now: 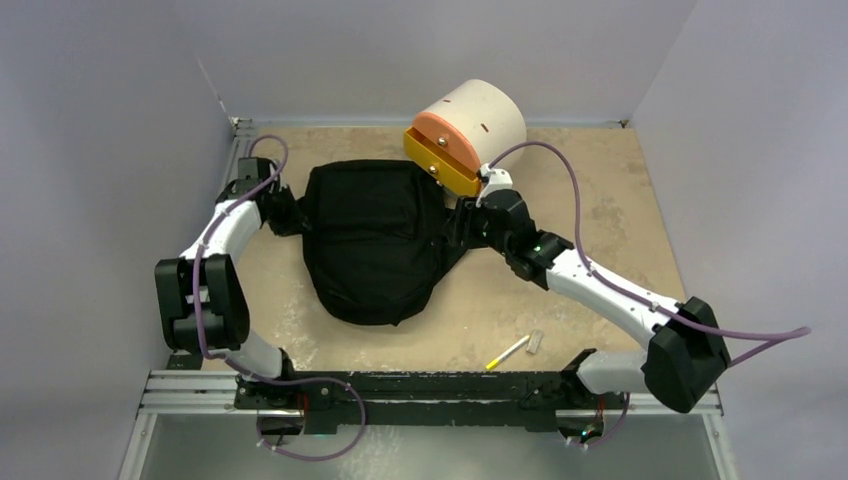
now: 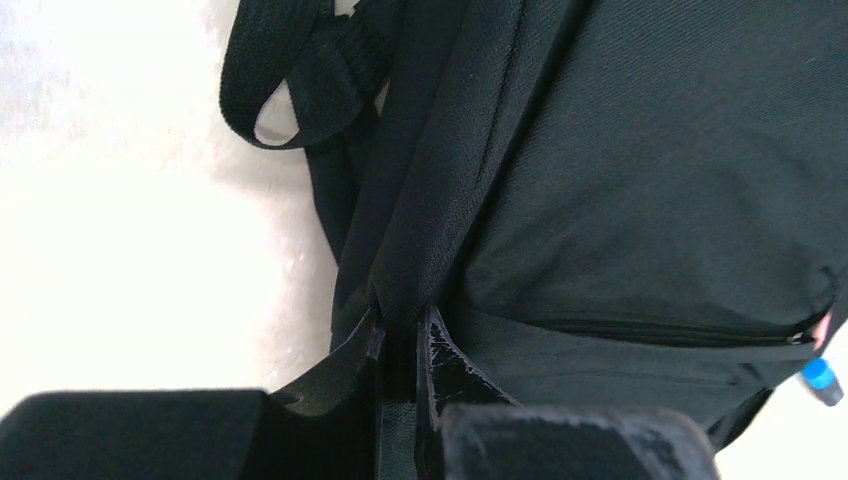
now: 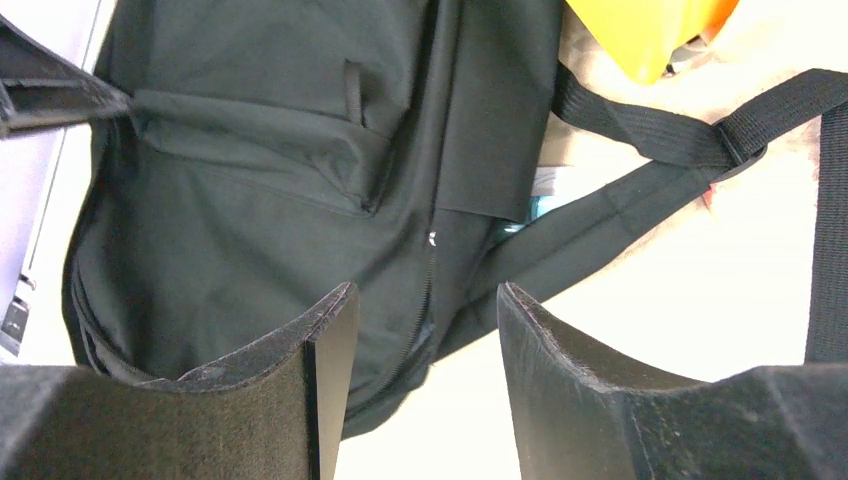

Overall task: Pack the student bag
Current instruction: Adjust the student bag at the center of the board, then zip the student bag at the center of the board.

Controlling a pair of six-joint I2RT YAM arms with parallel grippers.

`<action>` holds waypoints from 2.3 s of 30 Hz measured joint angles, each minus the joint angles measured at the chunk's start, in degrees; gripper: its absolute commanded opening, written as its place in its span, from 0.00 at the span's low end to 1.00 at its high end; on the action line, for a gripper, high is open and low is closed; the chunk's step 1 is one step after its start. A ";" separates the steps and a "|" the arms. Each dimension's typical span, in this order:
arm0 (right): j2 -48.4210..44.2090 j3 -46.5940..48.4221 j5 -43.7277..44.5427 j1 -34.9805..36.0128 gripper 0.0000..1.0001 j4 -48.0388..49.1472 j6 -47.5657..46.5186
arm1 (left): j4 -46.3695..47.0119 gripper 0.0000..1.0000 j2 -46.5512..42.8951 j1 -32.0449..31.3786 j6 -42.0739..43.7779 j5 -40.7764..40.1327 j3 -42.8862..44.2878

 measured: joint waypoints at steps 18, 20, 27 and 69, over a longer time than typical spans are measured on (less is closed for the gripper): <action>7.65 -1.62 -7.30 -1.64 0.54 0.15 -0.48 | 4.07 0.49 6.67 -11.58 7.19 -12.50 15.78; 8.17 -1.62 -7.74 -1.64 0.54 0.11 -0.48 | 4.48 0.49 4.66 -16.63 8.20 -13.31 14.78; 9.42 -1.62 -8.81 -1.99 0.54 0.04 -0.46 | 4.87 0.46 -6.78 -33.79 9.18 -2.05 5.27; 4.79 -3.76 -11.76 -2.12 0.55 0.44 2.99 | 6.27 0.47 -1.55 -53.29 9.57 -19.30 -3.96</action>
